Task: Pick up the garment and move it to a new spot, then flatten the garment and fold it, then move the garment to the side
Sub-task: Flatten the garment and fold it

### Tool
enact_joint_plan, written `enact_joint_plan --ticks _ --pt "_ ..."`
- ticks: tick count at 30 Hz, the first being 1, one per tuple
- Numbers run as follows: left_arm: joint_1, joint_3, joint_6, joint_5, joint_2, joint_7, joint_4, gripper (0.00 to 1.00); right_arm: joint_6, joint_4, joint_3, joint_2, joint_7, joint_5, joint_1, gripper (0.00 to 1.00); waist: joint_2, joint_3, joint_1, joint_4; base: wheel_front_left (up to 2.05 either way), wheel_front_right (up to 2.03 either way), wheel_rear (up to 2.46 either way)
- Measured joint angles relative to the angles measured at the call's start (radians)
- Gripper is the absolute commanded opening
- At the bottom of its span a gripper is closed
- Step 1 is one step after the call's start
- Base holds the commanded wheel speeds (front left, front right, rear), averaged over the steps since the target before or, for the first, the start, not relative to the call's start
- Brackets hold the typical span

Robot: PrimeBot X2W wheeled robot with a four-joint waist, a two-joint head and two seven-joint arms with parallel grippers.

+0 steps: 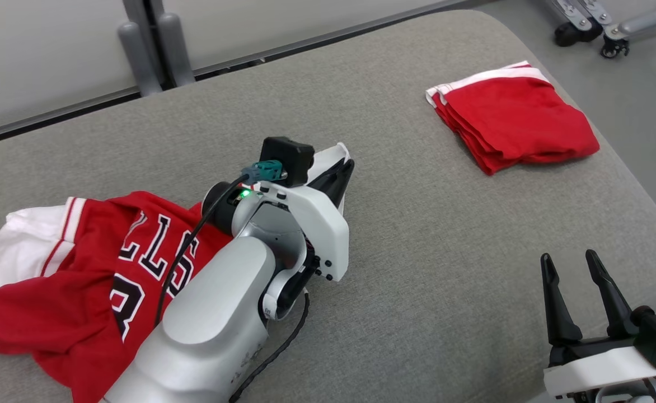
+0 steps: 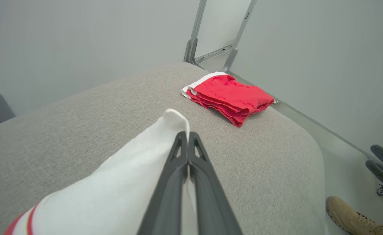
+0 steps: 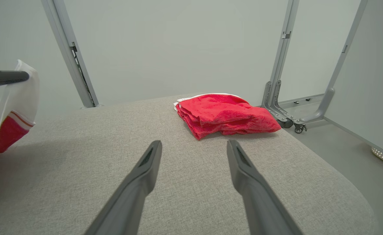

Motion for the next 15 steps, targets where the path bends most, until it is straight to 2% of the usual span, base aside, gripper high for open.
enact_joint_plan --ticks 3,10,15 --pt "-0.056 -0.071 -0.004 -0.038 0.001 -0.016 0.02 0.0 0.0 0.008 0.007 0.0 0.0 0.017 -0.008 1.0 0.0 0.02 0.0 -0.036 0.0 0.0 0.0" --pt "-0.133 -0.242 0.029 -0.16 -0.002 -0.101 0.069 0.0 0.0 0.022 0.027 -0.001 0.0 0.055 -0.018 1.0 0.0 0.066 0.0 -0.12 0.0 0.0 0.0" --pt "-0.18 -0.32 0.035 -0.273 -0.003 -0.194 0.076 0.0 0.0 0.025 0.02 0.0 0.0 0.061 -0.018 1.0 0.0 0.09 0.0 -0.142 0.0 0.0 0.0"
